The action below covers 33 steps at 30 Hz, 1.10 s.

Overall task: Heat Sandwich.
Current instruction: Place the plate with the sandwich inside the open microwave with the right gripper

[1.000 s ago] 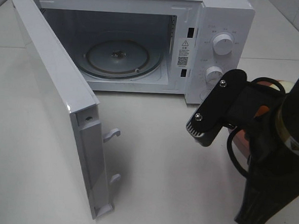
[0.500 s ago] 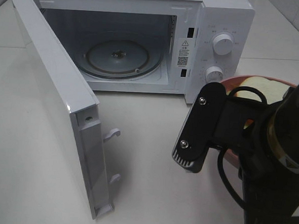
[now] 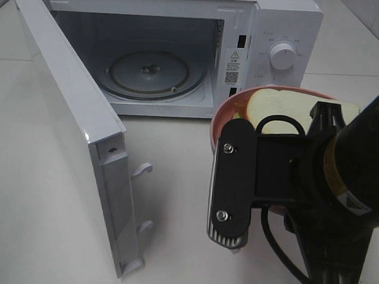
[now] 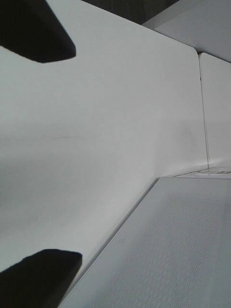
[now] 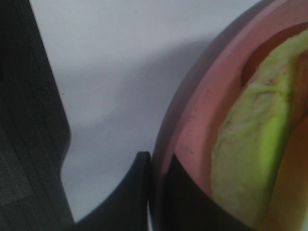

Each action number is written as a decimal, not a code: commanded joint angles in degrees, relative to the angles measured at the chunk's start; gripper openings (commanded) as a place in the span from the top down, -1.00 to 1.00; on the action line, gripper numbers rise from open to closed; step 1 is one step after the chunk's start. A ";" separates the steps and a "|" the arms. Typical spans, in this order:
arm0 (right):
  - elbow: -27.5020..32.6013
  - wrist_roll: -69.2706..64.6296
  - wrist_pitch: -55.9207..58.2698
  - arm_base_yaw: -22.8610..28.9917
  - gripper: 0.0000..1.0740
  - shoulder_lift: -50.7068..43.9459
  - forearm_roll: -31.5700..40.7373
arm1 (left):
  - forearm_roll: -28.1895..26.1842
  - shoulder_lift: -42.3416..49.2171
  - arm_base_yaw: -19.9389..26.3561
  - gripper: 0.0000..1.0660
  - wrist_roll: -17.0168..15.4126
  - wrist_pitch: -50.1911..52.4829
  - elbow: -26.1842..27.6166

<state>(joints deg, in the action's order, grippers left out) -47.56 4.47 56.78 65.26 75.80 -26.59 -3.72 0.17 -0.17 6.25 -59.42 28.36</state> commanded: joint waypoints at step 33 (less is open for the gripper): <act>0.17 41.71 -11.75 -11.52 1.00 -0.46 5.21 | 0.06 1.32 0.11 -0.94 -0.11 0.46 -0.06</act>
<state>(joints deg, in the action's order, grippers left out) -47.38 42.34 46.98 54.83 75.80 -21.31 -3.72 0.17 -0.17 6.25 -59.42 28.36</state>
